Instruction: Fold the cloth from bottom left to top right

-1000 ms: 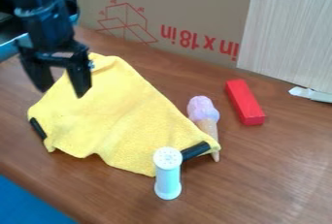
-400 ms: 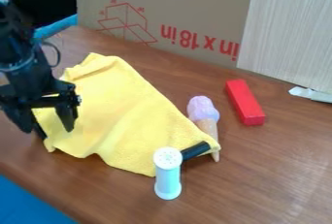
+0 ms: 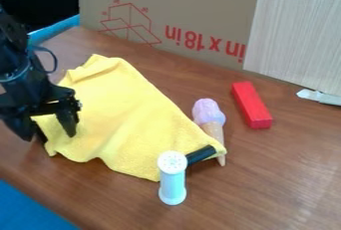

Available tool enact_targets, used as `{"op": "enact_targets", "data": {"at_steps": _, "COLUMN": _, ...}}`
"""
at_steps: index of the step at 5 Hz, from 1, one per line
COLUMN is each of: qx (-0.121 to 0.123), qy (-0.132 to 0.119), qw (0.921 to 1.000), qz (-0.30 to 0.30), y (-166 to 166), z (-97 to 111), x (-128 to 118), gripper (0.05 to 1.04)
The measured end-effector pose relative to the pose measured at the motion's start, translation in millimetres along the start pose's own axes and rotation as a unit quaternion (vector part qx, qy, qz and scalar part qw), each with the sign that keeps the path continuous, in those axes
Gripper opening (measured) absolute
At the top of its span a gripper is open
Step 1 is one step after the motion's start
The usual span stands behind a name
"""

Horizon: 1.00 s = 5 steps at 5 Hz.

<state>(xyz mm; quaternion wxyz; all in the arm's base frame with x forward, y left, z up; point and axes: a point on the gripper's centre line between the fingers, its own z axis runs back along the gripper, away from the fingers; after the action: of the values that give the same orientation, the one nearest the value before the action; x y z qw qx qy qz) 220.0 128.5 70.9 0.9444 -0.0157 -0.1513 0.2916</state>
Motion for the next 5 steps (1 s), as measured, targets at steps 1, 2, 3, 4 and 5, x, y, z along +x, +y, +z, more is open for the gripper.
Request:
{"op": "enact_targets", "data": {"at_steps": 1, "qx": 0.000, "qy": 0.001, "qw": 1.0000, "qz": -0.003, "y": 1, "z": 1, "x": 0, "gripper": 1.001}}
{"op": "enact_targets", "data": {"at_steps": 2, "qx": 0.001, "qy": 0.002, "qw": 1.0000, "qz": 0.002, "y": 6, "z": 4, "x": -1, "gripper": 1.000}}
{"op": "enact_targets", "data": {"at_steps": 3, "qx": -0.005, "qy": 0.011, "qw": 0.9999, "qz": 0.001, "y": 11, "z": 5, "x": -4, "gripper": 1.001}}
{"op": "enact_targets", "data": {"at_steps": 4, "qx": -0.005, "qy": 0.001, "qw": 1.0000, "qz": -0.005, "y": 13, "z": 10, "x": -1, "gripper": 1.001}}
{"op": "enact_targets", "data": {"at_steps": 5, "qx": -0.003, "qy": -0.002, "qw": 1.0000, "qz": -0.007, "y": 14, "z": 9, "x": 0, "gripper": 1.001}}
